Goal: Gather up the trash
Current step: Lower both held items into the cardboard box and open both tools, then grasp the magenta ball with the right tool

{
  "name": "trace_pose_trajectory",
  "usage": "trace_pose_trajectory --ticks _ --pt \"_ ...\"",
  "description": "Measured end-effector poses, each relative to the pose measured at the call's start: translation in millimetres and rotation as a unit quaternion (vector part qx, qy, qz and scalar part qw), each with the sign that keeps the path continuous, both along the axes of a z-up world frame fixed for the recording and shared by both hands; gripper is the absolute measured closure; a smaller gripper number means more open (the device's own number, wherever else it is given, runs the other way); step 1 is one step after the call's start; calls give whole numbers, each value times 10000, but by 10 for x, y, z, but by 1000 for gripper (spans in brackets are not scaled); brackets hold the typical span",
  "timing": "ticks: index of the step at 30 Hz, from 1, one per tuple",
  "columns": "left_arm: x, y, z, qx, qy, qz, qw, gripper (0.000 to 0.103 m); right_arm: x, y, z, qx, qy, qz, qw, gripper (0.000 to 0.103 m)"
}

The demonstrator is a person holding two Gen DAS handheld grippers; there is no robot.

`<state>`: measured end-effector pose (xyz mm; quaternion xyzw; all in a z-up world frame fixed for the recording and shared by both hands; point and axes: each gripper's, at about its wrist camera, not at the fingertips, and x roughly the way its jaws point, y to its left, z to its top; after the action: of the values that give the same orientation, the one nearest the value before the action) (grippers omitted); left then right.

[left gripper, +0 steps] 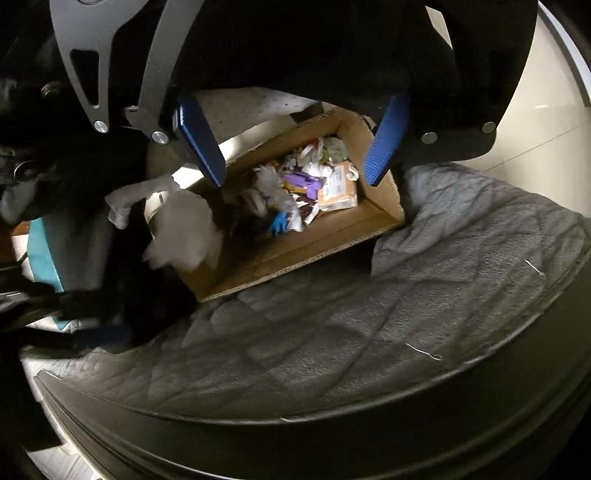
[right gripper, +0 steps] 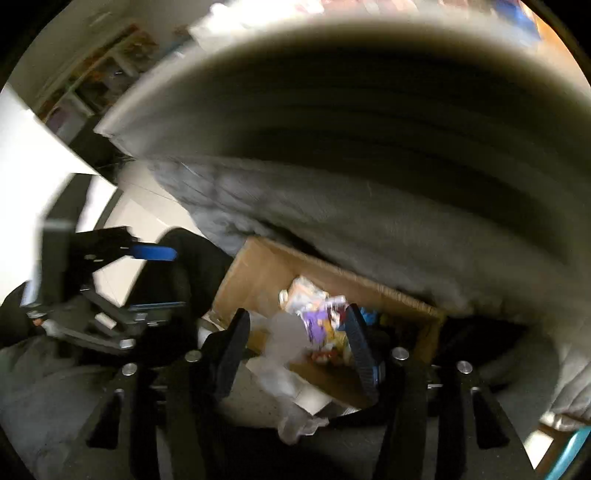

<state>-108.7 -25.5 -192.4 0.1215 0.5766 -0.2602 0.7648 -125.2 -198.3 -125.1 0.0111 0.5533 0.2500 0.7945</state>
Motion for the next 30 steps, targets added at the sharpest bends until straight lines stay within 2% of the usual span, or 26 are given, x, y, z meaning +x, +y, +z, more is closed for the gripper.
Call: trace_pose_trajectory --ticks 2,4,6,9,10,13,17,18,19,20,23,27,28,30 --pt "-9 28 92 -5 -116 32 9999 27 -20 -16 304 61 -387 97 9992 49" --pt "-16 89 235 -167 -195 103 9996 27 1 -32 686 176 -992 123 9948 48" --pt "6 162 467 -420 -376 239 9981 27 99 -61 1037 111 -1653 -1 9862 37" --pt "20 186 871 -811 -779 422 9928 23 438 -99 1211 -155 -2098 -183 9774 35" --pt "27 212 993 -901 -950 500 9901 19 553 -103 1212 -233 -2121 -240 9767 35" --pt "88 259 1379 -1277 -1438 750 9785 17 989 -123 1205 -343 -2077 -358 9769 40" --pt "273 184 1665 -1653 -1693 1102 9653 13 1333 -102 1060 -513 -1849 -223 9812 42" --pt "345 132 1701 -1724 -1705 1180 9630 13 1354 -100 1039 -517 -1757 -193 9829 46" --pt "412 76 1712 -1764 -1702 1253 9614 13 1436 -71 987 -578 -1562 -161 9859 69" --pt "494 10 1717 -1754 -1707 1405 9594 13 1440 -44 963 -645 -1446 -153 9873 69" --pt "679 -162 1744 -1497 -1863 1467 9599 13 1336 -45 1002 -864 -1517 -40 9846 69" --pt "924 -174 1722 -1188 -1904 1583 9615 13 1209 -309 998 -590 -1485 -293 9867 69" --pt "1015 -144 1715 -1181 -1804 1702 9615 13 1204 -355 1002 -524 -1478 -347 9870 69" --pt "1252 -37 1669 -1398 -1336 2034 9598 13 1182 -468 1030 -379 -1516 -499 9864 69"
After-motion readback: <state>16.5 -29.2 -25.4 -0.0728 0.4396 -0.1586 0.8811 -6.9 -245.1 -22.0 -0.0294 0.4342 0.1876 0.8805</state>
